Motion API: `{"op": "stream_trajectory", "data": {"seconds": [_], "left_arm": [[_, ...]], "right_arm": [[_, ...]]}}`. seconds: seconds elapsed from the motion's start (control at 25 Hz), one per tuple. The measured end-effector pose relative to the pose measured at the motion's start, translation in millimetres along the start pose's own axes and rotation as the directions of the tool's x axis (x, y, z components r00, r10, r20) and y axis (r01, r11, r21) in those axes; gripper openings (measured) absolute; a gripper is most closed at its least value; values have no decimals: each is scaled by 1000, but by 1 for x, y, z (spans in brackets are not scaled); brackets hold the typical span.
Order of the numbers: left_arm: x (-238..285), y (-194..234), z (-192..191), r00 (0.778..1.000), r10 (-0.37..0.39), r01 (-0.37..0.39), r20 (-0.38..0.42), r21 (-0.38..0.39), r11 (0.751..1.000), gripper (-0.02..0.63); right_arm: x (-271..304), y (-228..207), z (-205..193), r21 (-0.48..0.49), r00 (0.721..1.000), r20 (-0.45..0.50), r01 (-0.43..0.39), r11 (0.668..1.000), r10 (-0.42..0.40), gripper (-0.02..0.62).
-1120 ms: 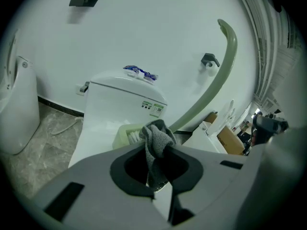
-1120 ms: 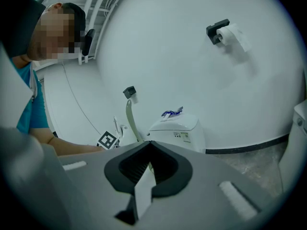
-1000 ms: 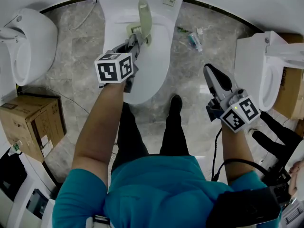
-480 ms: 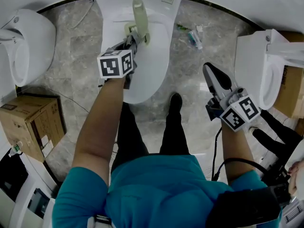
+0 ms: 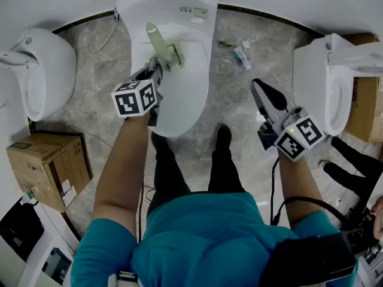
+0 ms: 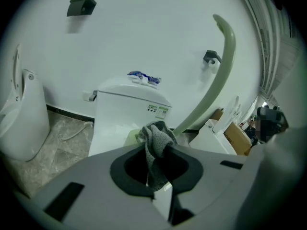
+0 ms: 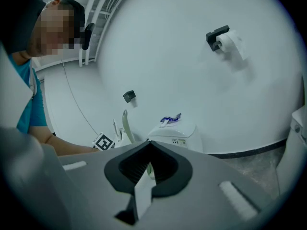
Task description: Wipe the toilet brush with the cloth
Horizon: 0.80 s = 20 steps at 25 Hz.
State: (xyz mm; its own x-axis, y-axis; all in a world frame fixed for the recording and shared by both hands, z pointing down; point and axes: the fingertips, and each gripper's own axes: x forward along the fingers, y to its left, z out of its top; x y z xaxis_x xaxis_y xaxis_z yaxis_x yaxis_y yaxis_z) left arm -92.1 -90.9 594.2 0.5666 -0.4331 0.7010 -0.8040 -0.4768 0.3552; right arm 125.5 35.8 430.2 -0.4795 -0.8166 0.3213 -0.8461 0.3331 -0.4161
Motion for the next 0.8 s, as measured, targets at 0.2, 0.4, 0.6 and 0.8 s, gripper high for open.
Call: {"op": "stream_trajectory", "data": {"seconds": [0.2,0.4,0.6,0.8], "left_arm": [[-55,-18,32,997,46,-48,54,36,998,38],[-125,-57,69,985,104,-112,138,54,992,38],[-192,-99,112,965,118,-150,234,126,981,38],[-214,-120,148,962,91,-169,257,297,940,38]], "right_arm": [[-23,-2,39,-41,999,31,-26,999,28,-3],[-46,-1,75,-93,995,22,-97,991,100,-3],[-53,14,100,-163,986,-39,-169,972,165,-3],[-41,16,128,-197,989,-39,-145,970,140,-3]]}}
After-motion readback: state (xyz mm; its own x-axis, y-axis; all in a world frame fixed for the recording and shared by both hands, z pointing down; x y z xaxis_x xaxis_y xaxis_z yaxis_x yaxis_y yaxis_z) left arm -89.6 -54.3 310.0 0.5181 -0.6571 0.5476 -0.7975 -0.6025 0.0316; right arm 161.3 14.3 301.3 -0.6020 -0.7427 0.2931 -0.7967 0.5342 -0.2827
